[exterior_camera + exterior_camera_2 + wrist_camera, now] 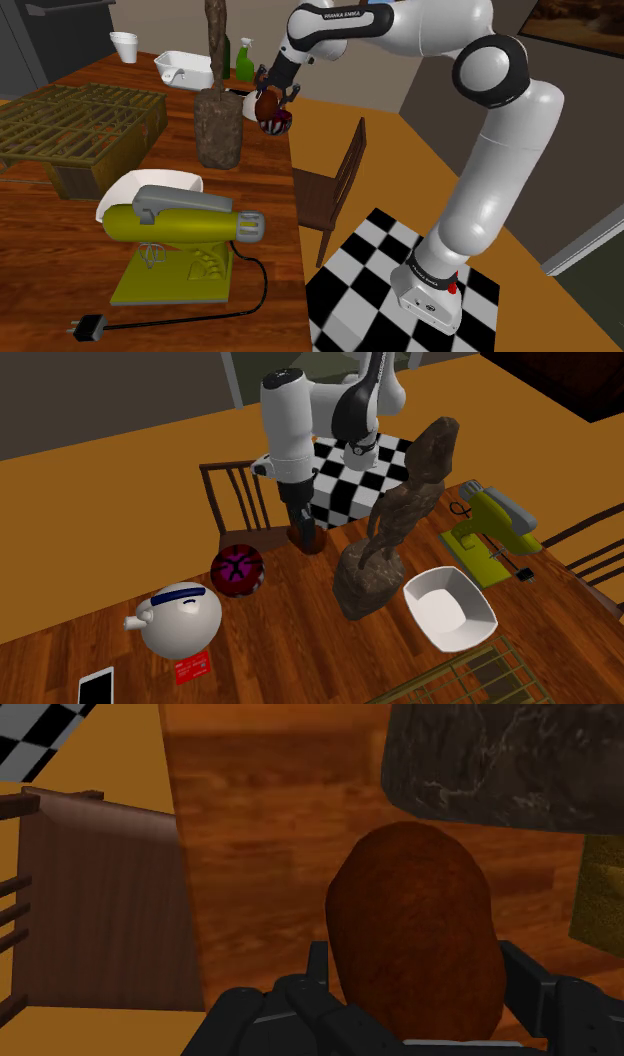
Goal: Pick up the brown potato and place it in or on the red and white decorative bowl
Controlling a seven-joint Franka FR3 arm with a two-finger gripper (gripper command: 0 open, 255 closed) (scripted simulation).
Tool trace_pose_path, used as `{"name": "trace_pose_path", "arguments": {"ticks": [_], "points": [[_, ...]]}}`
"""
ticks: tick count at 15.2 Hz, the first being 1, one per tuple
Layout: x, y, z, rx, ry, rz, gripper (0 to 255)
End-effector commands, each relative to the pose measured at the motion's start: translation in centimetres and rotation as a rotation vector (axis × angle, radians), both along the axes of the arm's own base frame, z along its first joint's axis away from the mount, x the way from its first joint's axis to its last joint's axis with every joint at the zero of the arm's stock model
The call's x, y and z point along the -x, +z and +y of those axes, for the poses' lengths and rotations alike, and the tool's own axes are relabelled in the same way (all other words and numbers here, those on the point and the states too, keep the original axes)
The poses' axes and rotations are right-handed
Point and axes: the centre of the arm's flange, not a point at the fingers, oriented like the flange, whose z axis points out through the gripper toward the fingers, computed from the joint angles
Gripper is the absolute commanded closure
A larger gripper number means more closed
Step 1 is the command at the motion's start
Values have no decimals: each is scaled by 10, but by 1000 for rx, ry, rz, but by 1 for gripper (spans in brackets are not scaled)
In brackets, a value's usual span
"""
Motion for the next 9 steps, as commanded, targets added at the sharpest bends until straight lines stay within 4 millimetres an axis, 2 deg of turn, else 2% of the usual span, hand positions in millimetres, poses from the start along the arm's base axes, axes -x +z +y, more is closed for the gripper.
{"name": "trace_pose_path", "arguments": {"ticks": [1,9], "points": [[-15,0,-23,0,1,0,255],[-72,2,-111,0,1,0,255]]}}
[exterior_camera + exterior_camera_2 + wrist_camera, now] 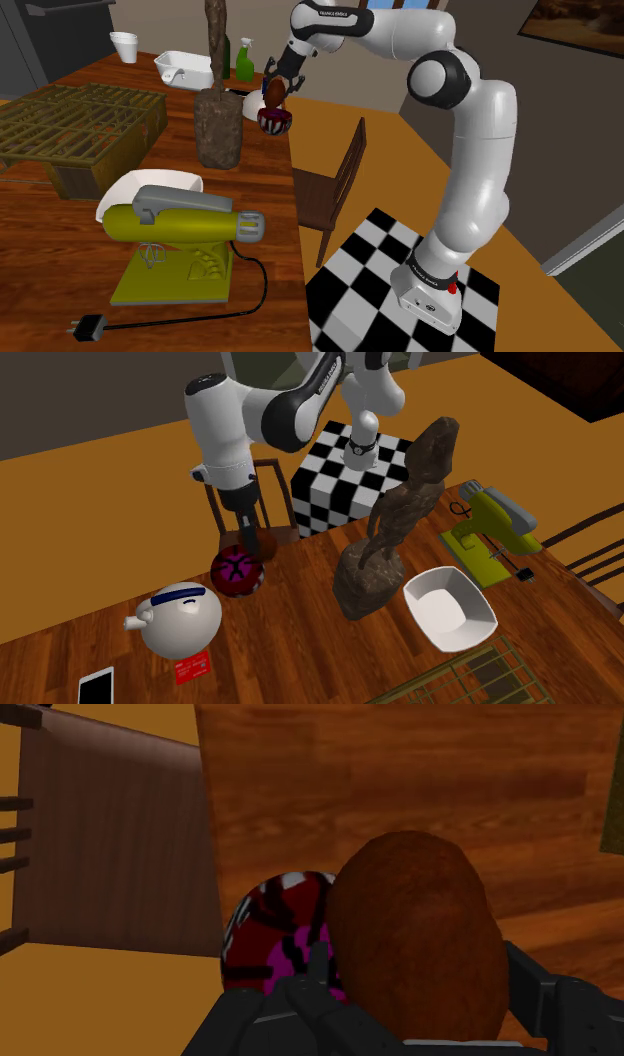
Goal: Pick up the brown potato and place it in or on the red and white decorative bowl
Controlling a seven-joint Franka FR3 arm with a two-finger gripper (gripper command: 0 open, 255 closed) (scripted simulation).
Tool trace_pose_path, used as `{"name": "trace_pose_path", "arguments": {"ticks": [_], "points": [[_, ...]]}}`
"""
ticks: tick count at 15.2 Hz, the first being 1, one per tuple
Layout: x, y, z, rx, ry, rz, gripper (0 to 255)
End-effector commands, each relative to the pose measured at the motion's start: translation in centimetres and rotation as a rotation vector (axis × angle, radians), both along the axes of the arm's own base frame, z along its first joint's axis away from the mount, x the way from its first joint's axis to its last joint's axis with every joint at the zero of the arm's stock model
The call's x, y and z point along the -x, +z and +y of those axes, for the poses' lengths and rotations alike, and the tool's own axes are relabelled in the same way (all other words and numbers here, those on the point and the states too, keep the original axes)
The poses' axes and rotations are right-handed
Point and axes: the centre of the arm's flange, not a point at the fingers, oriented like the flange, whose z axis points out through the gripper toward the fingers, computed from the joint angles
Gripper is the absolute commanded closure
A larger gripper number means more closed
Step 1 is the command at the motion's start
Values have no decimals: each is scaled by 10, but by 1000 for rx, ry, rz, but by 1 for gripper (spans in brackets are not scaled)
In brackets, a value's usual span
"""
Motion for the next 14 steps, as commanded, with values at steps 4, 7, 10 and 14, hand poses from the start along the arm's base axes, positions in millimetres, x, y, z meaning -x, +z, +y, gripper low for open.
{"name": "trace_pose_path", "arguments": {"ticks": [4,7,10,14], "points": [[-37,3,-52,1,1,0,255],[-44,-7,-62,1,1,0,255],[-44,-23,-62,1,1,0,255],[-44,-44,-62,1,1,0,255]]}}
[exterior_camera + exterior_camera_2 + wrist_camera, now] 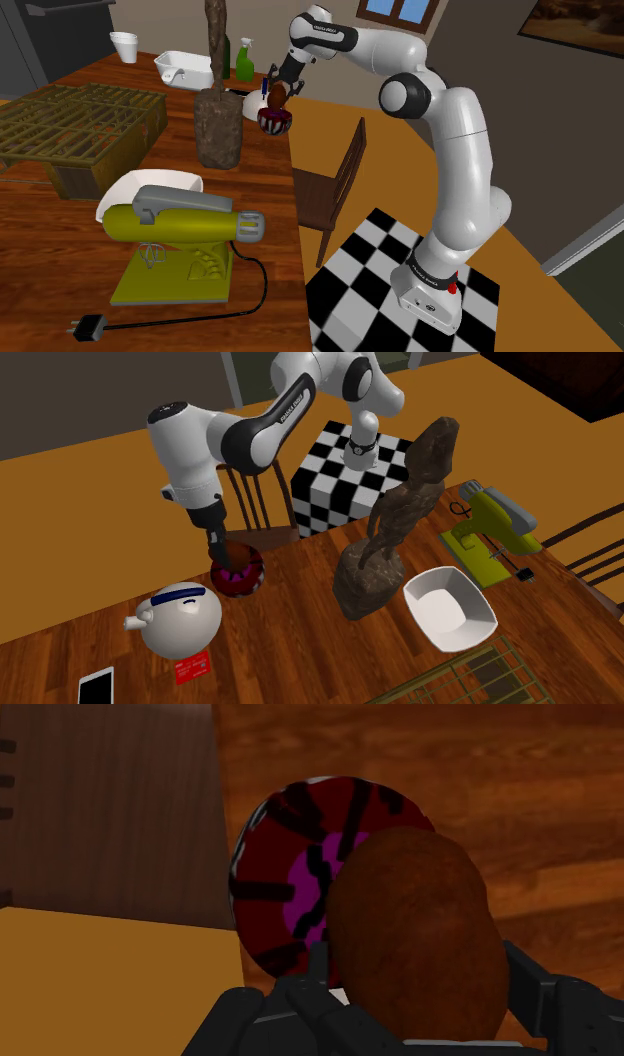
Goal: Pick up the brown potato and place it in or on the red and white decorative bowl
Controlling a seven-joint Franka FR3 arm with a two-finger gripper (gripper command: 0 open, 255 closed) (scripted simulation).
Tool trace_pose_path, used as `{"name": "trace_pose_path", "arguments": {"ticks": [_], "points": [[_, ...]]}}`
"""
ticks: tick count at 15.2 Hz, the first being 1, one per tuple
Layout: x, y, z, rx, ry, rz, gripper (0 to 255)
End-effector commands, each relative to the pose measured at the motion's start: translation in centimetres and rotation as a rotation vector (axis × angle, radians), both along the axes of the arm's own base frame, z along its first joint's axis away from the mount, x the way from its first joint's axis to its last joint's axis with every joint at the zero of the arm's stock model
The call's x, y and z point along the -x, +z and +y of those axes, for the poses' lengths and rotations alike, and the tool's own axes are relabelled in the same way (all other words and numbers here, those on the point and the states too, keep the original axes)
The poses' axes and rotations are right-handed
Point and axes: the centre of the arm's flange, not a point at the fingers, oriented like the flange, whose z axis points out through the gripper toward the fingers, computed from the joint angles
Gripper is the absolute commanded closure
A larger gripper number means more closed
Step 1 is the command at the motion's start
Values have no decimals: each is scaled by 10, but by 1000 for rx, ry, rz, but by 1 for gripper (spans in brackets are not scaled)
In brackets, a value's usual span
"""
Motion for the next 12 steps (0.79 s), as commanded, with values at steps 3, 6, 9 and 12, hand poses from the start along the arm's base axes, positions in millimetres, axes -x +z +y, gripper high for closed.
{"name": "trace_pose_path", "arguments": {"ticks": [3,6,9,12], "points": [[0,-21,0,0,0,-1,255],[0,-34,0,0,0,-1,255],[0,-34,0,0,0,-1,255],[0,-34,0,0,0,-1,255]]}}
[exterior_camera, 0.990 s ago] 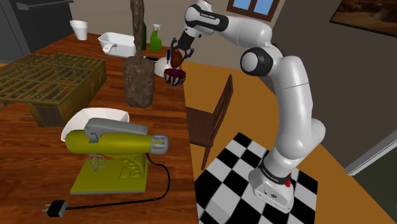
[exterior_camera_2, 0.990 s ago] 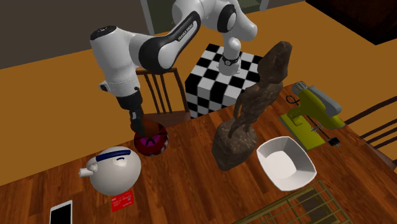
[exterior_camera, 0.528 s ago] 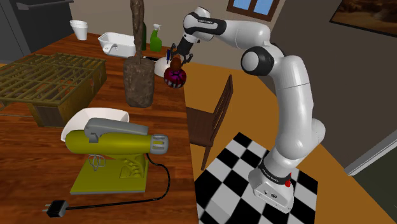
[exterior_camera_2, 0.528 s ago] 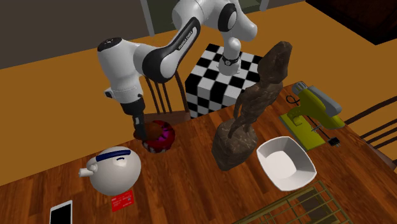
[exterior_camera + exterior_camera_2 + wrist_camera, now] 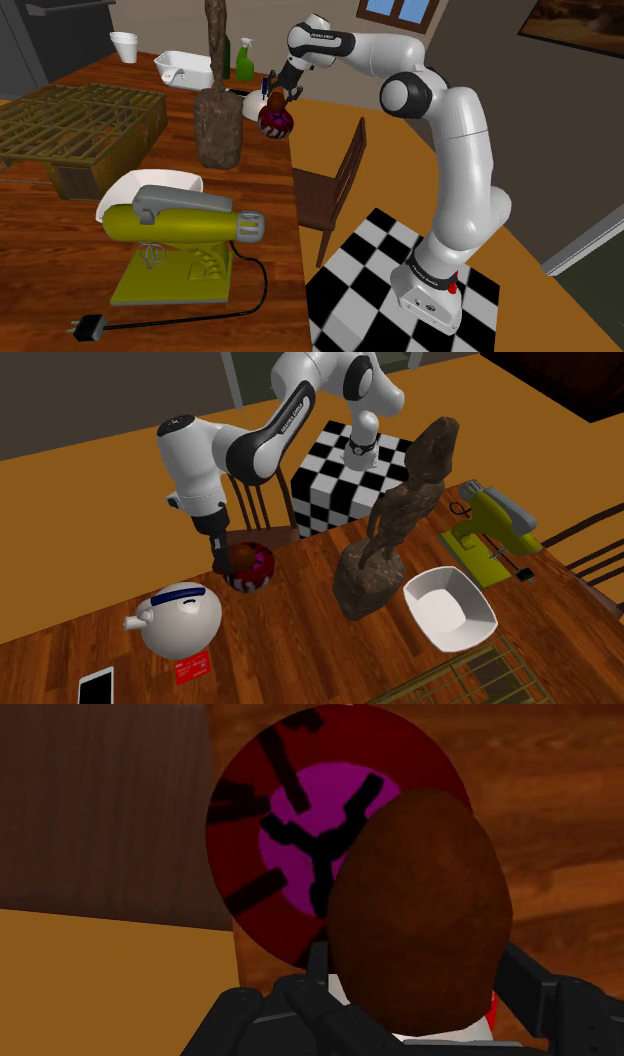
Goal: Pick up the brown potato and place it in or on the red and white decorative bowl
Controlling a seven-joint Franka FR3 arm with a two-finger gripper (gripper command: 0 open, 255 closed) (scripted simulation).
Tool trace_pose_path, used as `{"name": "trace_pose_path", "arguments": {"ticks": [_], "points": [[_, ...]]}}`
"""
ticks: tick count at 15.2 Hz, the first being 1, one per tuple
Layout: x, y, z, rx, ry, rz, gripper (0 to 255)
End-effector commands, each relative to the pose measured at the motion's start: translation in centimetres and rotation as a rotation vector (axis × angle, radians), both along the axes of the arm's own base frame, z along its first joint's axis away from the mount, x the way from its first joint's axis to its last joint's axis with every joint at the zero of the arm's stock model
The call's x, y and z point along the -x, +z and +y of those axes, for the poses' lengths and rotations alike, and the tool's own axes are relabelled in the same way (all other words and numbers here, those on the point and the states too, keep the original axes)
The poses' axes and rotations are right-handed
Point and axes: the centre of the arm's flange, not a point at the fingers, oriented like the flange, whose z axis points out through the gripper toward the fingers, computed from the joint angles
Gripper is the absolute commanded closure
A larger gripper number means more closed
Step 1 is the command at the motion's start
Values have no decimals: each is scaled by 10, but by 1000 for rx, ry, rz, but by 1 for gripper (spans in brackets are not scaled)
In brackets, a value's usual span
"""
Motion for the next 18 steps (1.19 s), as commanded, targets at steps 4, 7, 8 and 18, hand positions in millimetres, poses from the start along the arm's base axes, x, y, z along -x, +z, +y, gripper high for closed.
{"name": "trace_pose_path", "arguments": {"ticks": [4,7,8,18], "points": [[0,-8,1,-2,1,18,0],[0,-8,-1,-2,1,18,0],[4,4,-3,-2,1,18,0],[14,39,-10,-2,1,18,0]]}}
